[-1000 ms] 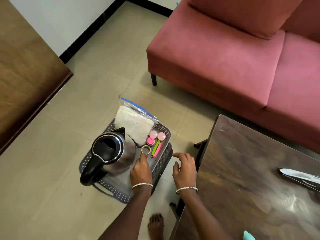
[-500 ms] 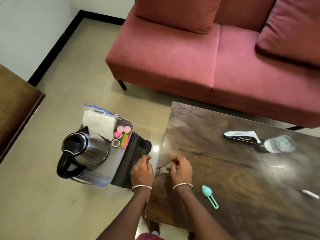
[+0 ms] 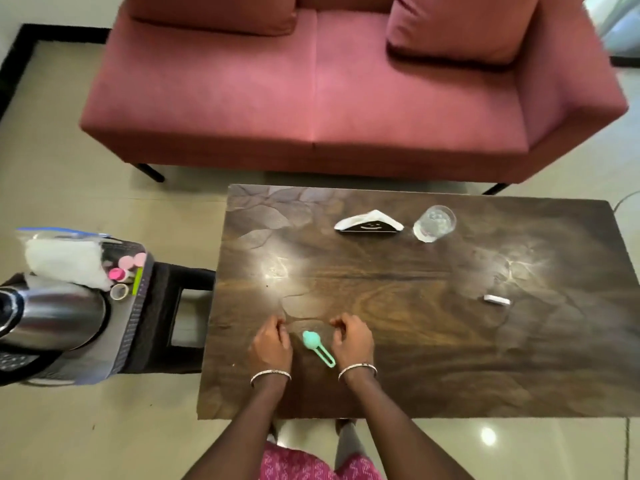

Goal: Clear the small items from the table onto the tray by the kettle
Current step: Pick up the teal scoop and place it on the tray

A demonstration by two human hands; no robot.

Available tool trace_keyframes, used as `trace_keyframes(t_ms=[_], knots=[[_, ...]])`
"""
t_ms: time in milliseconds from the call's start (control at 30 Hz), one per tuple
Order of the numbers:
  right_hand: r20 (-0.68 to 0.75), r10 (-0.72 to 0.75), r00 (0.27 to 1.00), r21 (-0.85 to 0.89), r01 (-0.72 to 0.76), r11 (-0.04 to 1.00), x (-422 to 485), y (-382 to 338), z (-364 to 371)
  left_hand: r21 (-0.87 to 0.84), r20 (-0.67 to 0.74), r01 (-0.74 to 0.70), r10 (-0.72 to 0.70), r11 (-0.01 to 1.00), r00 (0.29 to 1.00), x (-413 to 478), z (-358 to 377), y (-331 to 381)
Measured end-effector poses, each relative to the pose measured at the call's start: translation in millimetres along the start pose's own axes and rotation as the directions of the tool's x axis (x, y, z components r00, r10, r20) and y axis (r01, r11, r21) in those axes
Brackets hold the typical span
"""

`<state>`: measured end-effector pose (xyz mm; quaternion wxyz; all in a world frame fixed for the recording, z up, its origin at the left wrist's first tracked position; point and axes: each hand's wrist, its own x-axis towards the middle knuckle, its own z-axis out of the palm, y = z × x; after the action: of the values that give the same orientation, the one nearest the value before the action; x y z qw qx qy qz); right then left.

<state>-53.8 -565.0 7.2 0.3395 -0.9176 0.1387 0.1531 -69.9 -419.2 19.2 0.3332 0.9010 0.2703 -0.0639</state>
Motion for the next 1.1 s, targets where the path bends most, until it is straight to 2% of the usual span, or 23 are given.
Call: trace_keyframes(t_ms=[133, 233, 333, 567, 667, 800, 967, 1100], knots=[[0.009, 0.065, 0.998, -0.029, -0.064, 0.998, 8, 59, -38, -0.019, 0.013, 0.253, -0.253, 0.967, 0.967, -18, 44, 17], [0.012, 0.094, 0.996, -0.062, -0.093, 0.994, 16, 94, -58, -0.028, 0.066, 0.471, -0.469, 0.882, 0.881, -27, 71, 15], [0.014, 0.116, 0.993, -0.079, -0.115, 0.990, 24, 123, -69, -0.036, 0.109, 0.591, -0.585, 0.806, 0.804, -28, 94, 9], [0.052, 0.113, 0.992, -0.096, -0.108, 0.990, 32, 161, -69, -0.068, 0.054, 0.619, -0.616, 0.783, 0.786, -11, 125, 13], [0.067, 0.104, 0.992, -0.099, -0.098, 0.990, 34, 170, -67, 0.028, -0.002, 0.622, -0.623, 0.782, 0.782, -3, 130, 20], [0.077, 0.109, 0.991, -0.097, -0.102, 0.990, 39, 177, -69, 0.132, 0.003, 0.606, -0.612, 0.784, 0.791, 4, 132, 28], [0.049, 0.166, 0.985, -0.057, -0.163, 0.985, 47, 178, -83, -0.002, -0.064, 0.531, -0.530, 0.848, 0.846, 4, 134, 57], [-0.041, 0.230, 0.972, 0.018, -0.229, 0.973, 59, 181, -105, -0.154, -0.046, 0.437, -0.448, 0.886, 0.893, -4, 142, 86]])
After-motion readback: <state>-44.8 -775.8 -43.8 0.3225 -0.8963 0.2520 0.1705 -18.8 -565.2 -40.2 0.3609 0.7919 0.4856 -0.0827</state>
